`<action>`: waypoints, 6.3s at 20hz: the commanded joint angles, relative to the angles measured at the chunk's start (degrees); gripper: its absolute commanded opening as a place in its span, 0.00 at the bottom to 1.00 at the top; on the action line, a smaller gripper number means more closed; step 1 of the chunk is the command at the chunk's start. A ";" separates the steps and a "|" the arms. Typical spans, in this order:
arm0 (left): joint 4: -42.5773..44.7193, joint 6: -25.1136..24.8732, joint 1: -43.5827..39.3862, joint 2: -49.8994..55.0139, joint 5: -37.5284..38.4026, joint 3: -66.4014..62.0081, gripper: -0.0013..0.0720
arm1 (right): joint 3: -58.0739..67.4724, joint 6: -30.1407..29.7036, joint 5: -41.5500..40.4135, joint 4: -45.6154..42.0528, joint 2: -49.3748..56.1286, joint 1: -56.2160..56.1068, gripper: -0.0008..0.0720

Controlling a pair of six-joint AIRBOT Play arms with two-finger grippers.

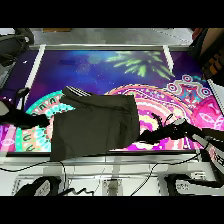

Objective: Fold the clothes and pants, and hang the long-sleeved shirts on hangers.

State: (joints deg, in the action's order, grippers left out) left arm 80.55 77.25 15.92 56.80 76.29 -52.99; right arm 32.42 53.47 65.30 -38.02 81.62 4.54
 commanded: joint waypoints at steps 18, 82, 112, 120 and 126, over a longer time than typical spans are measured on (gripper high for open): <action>0.04 -9.53 17.88 0.90 2.56 15.63 0.81 | -0.04 2.60 -1.68 -0.66 2.23 3.34 0.64; -73.44 -34.05 16.79 -36.50 -30.38 -13.29 0.02 | 41.05 11.19 -12.76 2.21 -56.74 -0.24 0.04; -24.00 0.81 -8.72 -15.50 -16.20 -7.76 0.02 | 39.95 -2.27 -21.03 6.21 -2.89 -6.93 0.04; -25.73 10.05 -11.28 -17.42 -6.14 -4.94 0.02 | 39.95 -6.08 -34.38 5.05 -2.01 -13.20 0.04; -35.74 15.41 -22.51 -17.40 -8.48 5.55 0.02 | 39.95 0.20 -24.48 -7.34 -1.49 -8.04 0.04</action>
State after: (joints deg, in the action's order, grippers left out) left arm 49.87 90.15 -1.45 39.48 69.10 -51.86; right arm 72.36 50.68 35.92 -39.24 79.99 -5.85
